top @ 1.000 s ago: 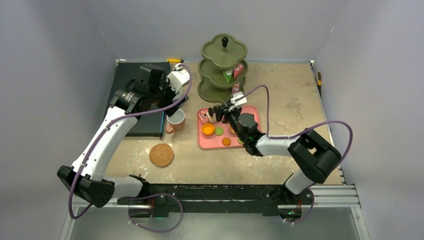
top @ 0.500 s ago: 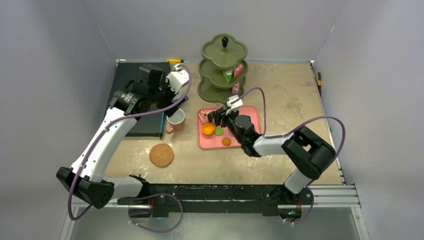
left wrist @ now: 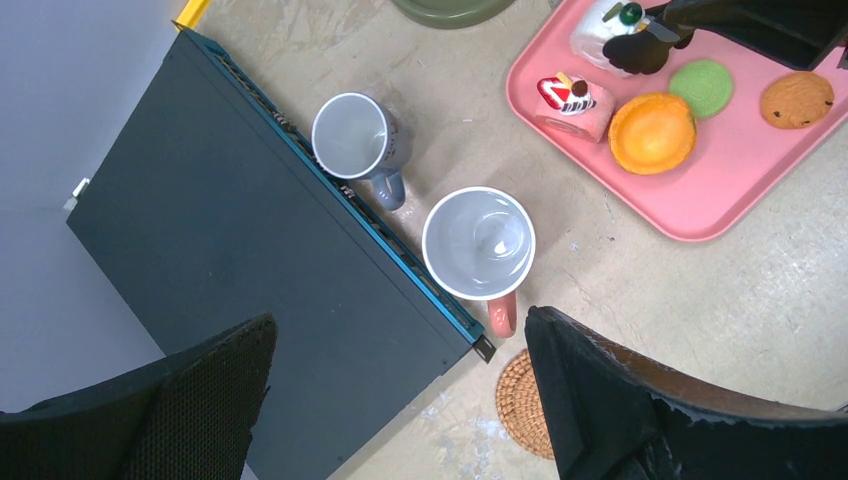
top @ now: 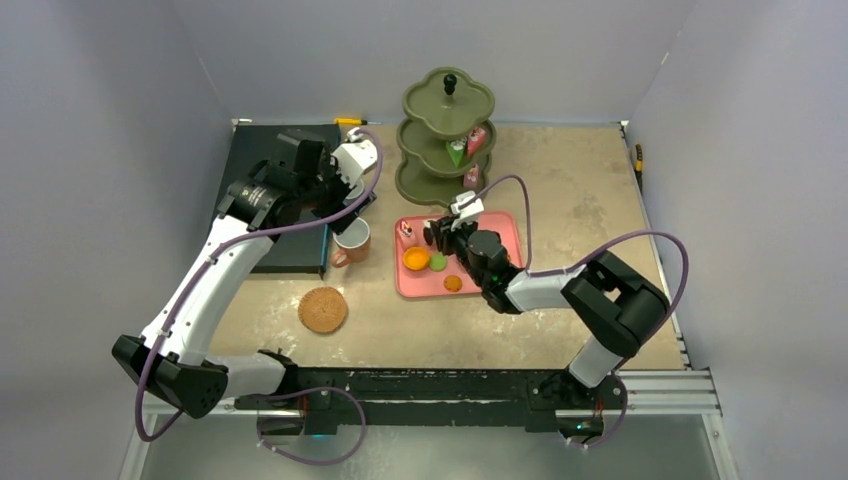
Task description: Serve the afternoon tea
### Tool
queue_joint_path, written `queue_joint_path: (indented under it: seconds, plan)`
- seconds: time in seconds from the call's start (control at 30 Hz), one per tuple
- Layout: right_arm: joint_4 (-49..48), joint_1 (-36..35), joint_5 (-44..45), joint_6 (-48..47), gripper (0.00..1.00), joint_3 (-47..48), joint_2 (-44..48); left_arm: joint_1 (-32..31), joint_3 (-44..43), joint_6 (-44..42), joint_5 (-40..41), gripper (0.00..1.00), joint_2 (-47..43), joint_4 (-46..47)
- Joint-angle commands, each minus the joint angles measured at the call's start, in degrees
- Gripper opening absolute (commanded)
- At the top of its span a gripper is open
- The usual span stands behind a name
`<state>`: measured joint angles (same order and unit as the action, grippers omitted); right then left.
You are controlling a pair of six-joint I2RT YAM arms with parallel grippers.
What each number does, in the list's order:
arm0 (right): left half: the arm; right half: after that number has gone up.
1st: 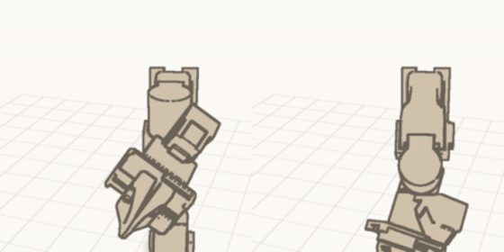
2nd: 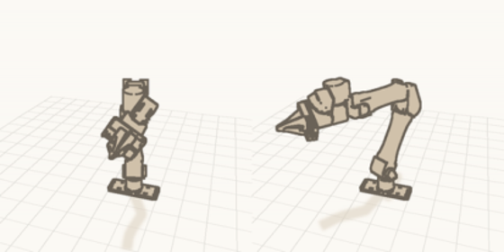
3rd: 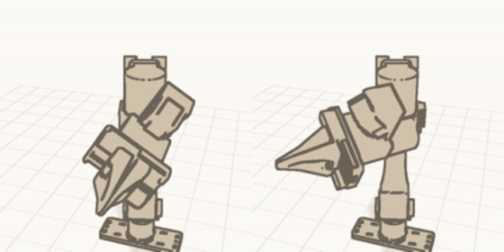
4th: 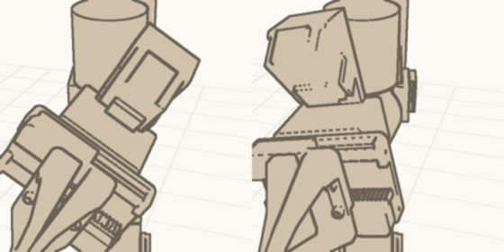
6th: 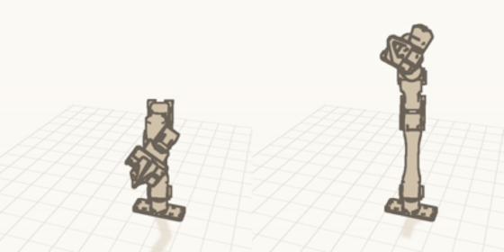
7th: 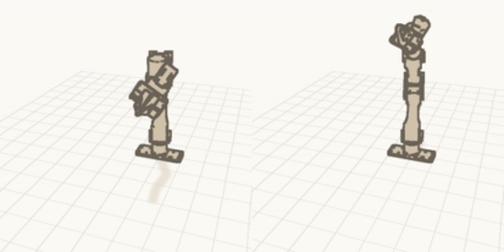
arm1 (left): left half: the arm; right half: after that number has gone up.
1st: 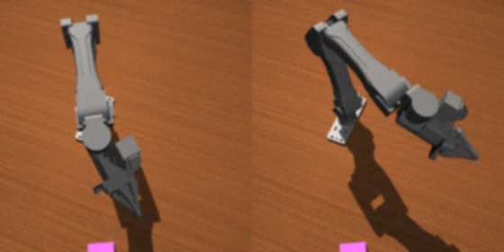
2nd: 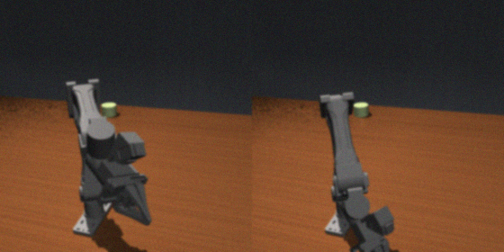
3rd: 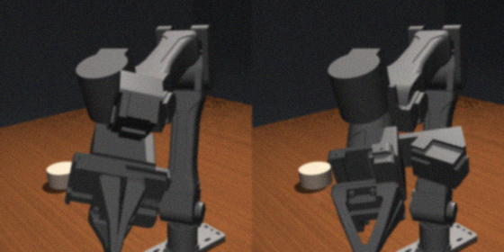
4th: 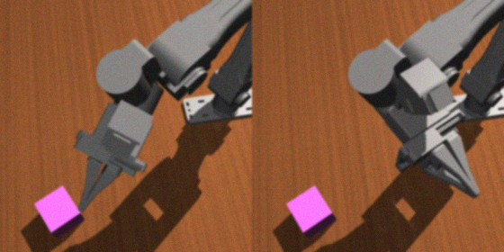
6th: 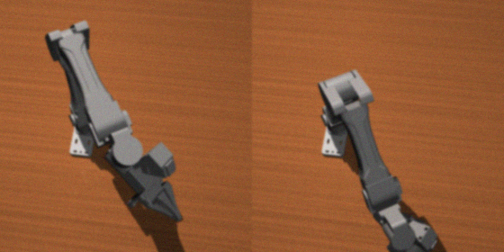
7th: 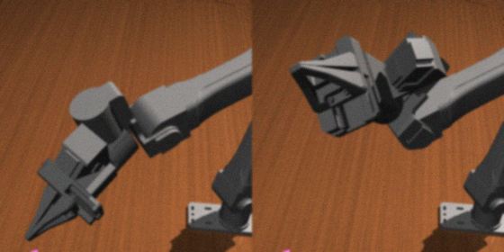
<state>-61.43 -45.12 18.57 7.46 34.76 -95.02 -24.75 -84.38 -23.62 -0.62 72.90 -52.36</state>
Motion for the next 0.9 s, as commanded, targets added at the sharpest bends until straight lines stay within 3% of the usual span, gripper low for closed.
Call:
queue_joint_path:
  seconds: [0.0, 0.4, 0.87]
  plan:
    - [-0.29, -0.20, 1.59, -2.69, 0.27, 2.94, 5.32, 0.35, 0.63, -0.81, 0.47, 0.94, -1.62, 1.12]
    - [0.75, 9.04, 0.16, -3.46, 0.26, 6.08, 4.71, 0.39, 0.44, -0.98, 0.45, 0.94, -1.80, 1.03]
    - [-5.91, 12.31, 1.26, -6.68, 0.25, 12.90, -6.43, 0.38, 0.49, -1.49, 0.48, 0.94, -1.27, 1.03]
